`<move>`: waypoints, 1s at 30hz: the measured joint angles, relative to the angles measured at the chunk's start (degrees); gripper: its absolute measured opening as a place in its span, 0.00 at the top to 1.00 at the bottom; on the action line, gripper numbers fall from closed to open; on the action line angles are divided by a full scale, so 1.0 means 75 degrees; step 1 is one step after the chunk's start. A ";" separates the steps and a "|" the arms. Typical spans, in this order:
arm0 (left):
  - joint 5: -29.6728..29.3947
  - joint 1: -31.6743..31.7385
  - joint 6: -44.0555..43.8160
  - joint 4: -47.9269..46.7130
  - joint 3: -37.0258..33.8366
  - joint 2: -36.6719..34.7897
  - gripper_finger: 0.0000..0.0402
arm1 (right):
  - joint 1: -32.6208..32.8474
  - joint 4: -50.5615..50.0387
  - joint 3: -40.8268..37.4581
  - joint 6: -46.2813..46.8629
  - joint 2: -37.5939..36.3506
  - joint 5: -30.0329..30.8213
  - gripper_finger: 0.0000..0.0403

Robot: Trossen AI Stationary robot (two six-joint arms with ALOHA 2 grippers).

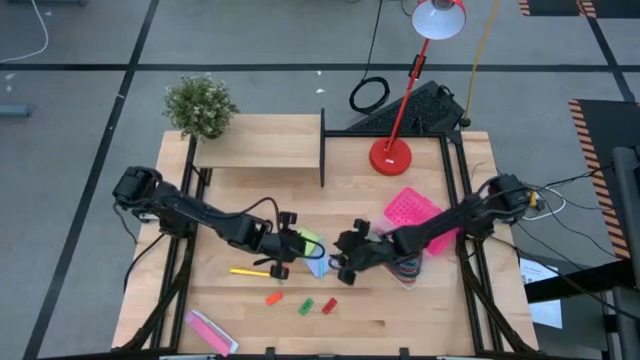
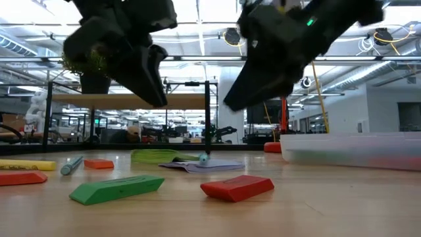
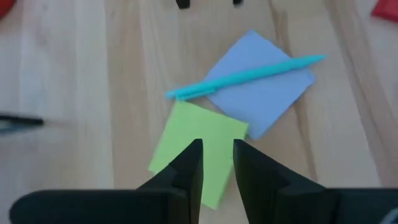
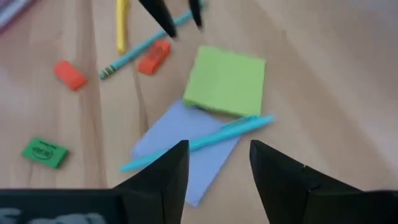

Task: Pack school essentials
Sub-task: Put the blue pen into the pink supply box

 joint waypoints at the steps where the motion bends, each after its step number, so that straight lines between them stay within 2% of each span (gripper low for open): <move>1: -0.0056 -0.0068 -0.0254 -0.0057 0.0000 0.0000 0.77 | -0.0112 -0.0038 0.0094 0.0211 0.0135 -0.0243 0.58; 5: -0.0356 -0.0442 -0.1017 -0.0088 0.0000 0.0000 0.77 | -0.0524 0.0459 0.0449 0.0717 0.0547 -0.1895 0.50; 7: -0.0538 -0.0622 -0.1217 -0.0092 0.0000 0.0000 0.77 | -0.0624 0.0723 0.0577 0.0812 0.0672 -0.2328 0.45; 11: -0.0713 -0.0958 -0.1708 -0.0311 0.0000 0.0000 0.77 | -0.0939 -0.0553 0.1009 0.1600 0.0721 -0.1972 0.37; 16: -0.1202 -0.1288 -0.2079 -0.0475 0.0003 0.0000 0.77 | -0.1140 -0.1714 0.1399 0.2361 0.0726 -0.1489 0.36; 24: -0.1437 -0.1277 -0.1934 -0.0491 0.0003 0.0000 0.77 | -0.0947 -0.1756 0.1446 0.2671 0.0831 -0.0782 0.40; 30: -0.1444 -0.1004 -0.1891 -0.0478 0.0003 0.0000 0.77 | -0.0951 -0.0869 0.1443 0.2657 0.1446 -0.1119 0.44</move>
